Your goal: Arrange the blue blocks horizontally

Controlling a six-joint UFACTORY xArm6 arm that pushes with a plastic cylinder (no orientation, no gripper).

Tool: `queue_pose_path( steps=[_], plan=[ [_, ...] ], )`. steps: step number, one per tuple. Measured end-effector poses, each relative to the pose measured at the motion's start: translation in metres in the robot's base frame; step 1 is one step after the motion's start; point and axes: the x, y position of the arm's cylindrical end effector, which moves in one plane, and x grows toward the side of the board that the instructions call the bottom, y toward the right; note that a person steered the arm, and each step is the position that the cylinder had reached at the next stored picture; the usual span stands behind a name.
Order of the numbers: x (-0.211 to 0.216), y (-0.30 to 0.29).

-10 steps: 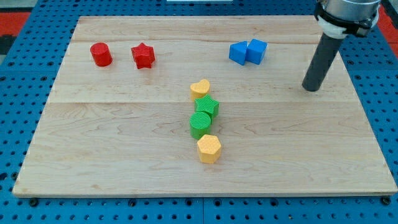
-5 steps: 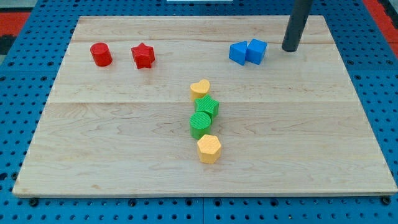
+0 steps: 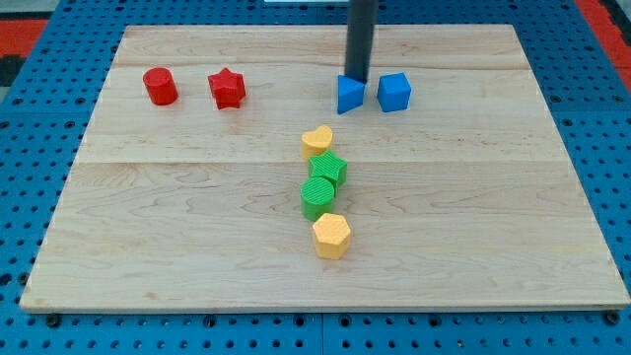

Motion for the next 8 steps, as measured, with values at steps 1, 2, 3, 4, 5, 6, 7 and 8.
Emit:
queue_pose_path(
  steps=[1,2,3,4,5,6,7,8],
  plan=[
    [0.019,-0.001],
    [0.055,0.018],
    [0.058,0.025],
    [0.062,0.044],
    [0.062,0.044],
    [0.062,0.044],
    [0.064,0.044],
    [0.079,0.057]
  ],
)
